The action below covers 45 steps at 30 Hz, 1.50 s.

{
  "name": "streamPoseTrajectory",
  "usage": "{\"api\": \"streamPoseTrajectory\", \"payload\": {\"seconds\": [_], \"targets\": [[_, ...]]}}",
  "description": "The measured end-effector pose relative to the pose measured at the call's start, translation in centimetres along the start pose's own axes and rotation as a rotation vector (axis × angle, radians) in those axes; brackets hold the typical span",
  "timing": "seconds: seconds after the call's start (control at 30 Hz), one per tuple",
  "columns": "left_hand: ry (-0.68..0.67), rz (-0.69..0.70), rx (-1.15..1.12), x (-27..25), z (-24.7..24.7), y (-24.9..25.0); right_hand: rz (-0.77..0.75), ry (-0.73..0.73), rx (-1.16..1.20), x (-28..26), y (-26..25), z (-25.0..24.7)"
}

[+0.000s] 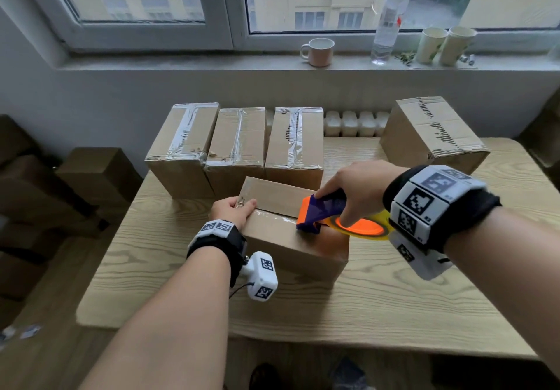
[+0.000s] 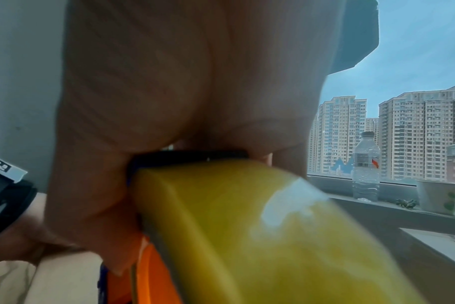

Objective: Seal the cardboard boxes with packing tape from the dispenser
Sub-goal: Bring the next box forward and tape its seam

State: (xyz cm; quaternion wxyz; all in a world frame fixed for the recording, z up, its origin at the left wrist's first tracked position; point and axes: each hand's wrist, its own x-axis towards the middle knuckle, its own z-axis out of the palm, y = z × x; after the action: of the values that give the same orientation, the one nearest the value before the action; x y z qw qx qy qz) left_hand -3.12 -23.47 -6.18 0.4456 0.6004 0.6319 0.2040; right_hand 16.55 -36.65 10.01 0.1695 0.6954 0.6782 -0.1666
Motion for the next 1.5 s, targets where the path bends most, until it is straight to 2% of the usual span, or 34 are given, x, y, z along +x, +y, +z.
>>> {"api": "streamPoseTrajectory", "payload": {"seconds": [0.1, 0.2, 0.27, 0.33, 0.4, 0.5, 0.63, 0.9, 1.13, 1.33, 1.5], "targets": [[0.048, 0.008, 0.035, 0.4, -1.4, -0.7, -0.03, 0.006, 0.012, 0.3, -1.3, -0.2], [0.162, -0.018, 0.013, 0.7, -3.1, -1.5, -0.062, 0.05, -0.003, 1.3, -3.3, -0.2], [0.283, 0.015, 0.174, 0.6, -3.7, -1.2, -0.074, 0.074, -0.015, 2.0, -4.2, -0.3], [0.321, 0.12, 0.374, -0.1, -3.5, 0.2, -0.074, 0.07, -0.028, 2.4, -4.4, -0.5], [0.188, 0.225, 0.433, -0.9, -2.4, 1.6, -0.065, 0.066, -0.012, 2.3, -4.2, -0.6], [-0.046, 0.294, 0.388, -1.5, -0.2, 2.0, -0.061, 0.087, -0.003, 2.0, -4.2, -0.5], [-0.113, 0.323, 0.34, -1.2, 0.3, 1.7, -0.059, 0.082, 0.007, 2.2, -4.3, -0.4], [-0.145, 0.268, 0.306, -0.7, 0.3, 1.8, -0.062, 0.041, 0.056, 1.6, -3.4, -0.5], [-0.118, 0.232, 0.306, -0.8, 0.2, 1.8, -0.078, 0.031, 0.058, 0.4, -2.3, 0.0], [-0.097, 0.218, 0.315, -1.2, 0.4, 2.1, 0.011, 0.022, 0.1, -1.8, 1.4, 1.7], [-0.081, 0.2, 0.343, -1.5, 0.5, 2.5, 0.012, 0.054, 0.09, -2.1, 1.8, 2.2]]}}
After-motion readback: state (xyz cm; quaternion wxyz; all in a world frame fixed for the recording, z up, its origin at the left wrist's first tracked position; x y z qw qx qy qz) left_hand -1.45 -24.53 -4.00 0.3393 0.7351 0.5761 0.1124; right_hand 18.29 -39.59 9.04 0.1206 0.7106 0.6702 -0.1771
